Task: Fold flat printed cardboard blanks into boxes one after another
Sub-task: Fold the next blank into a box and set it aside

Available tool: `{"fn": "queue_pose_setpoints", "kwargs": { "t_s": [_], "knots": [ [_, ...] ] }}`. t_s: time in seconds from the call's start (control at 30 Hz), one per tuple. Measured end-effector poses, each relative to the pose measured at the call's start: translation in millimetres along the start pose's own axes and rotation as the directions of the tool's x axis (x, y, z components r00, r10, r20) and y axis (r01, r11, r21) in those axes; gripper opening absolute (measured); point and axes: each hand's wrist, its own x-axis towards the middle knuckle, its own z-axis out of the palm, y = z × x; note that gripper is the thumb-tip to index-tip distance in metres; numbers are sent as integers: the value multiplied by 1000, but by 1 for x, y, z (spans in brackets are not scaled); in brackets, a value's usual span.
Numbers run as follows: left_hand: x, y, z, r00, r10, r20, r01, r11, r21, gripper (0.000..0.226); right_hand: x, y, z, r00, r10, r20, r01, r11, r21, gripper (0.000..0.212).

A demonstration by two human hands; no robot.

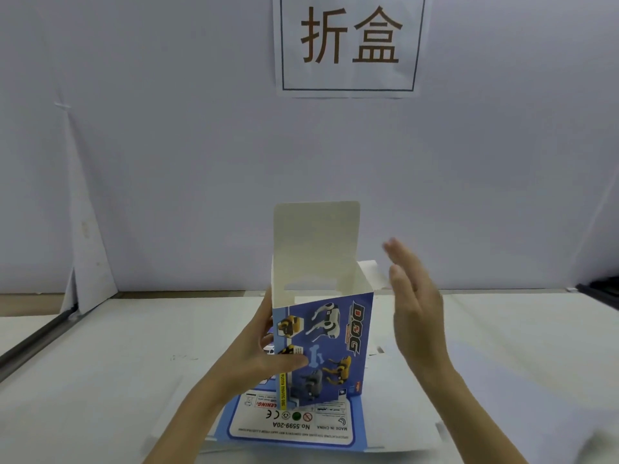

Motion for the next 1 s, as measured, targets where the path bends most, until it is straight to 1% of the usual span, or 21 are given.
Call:
{"fn": "queue_pose_setpoints", "kwargs": {
  "t_s": [0.03,0.07,0.1,0.17,0.23,0.27,0.33,0.37,0.4,0.47,0.53,0.6,0.63,0.73,0.8,0.83,0.9,0.93,1.0],
  "knots": [
    [-1,0,1,1000,3,-6,-3,1000,-3,101,-6,-1,1,994,-71,78,78,992,-97,39],
    [-2,1,3,1000,-2,-14,1,1000,-7,102,-12,1,3,980,-99,170,129,975,-179,40],
    [-4,2,5,1000,-10,-19,10,1000,-12,102,-16,4,3,968,-92,232,144,965,-220,42],
    [-8,8,7,1000,-16,-7,16,1000,11,106,-16,8,1,962,-75,263,133,969,-209,40],
    [-10,19,-1,998,44,-44,-36,985,166,116,-12,5,-3,953,-81,291,136,975,-176,33],
    [-12,26,-8,989,112,-92,-84,960,266,115,-10,4,-5,947,-69,312,126,978,-164,31],
    [-12,40,-24,949,278,-149,-191,882,431,97,-8,4,-8,939,-48,340,106,982,-155,28],
    [-11,45,-30,932,335,-137,-228,838,496,87,-8,4,-8,938,-43,345,101,983,-152,28],
    [-10,50,-36,924,367,-111,-248,792,558,80,-9,4,-8,938,-39,346,96,984,-148,28],
    [-9,52,-43,914,397,-83,-254,721,645,75,-9,5,-8,940,-49,337,105,983,-150,27],
    [-10,49,-47,896,428,-121,-246,704,666,73,-10,3,-7,944,-75,323,133,978,-162,27],
    [-15,43,-43,878,452,-157,-251,714,653,71,-11,3,-5,946,-81,313,134,980,-149,28],
    [-17,39,-37,871,457,-177,-260,738,623,72,-13,3,-5,947,-80,310,128,982,-138,29],
    [-25,26,-20,860,421,-286,-266,851,452,74,-16,3,-4,958,-72,276,107,988,-114,32],
    [-31,14,-7,855,391,-341,-260,892,371,73,-17,5,-1,967,-39,252,68,992,-108,35],
    [-34,7,3,865,366,-343,-255,910,328,73,-18,6,1,970,-25,242,51,993,-103,38],
    [-37,2,24,906,262,-332,-228,964,138,70,-19,7,5,975,-10,223,36,993,-115,44],
    [-35,3,33,920,231,-317,-222,973,66,68,-19,7,6,978,4,211,23,992,-125,48],
    [-29,4,42,932,203,-301,-214,977,-4,68,-19,5,6,980,37,194,-13,992,-128,53]
  ]
}}
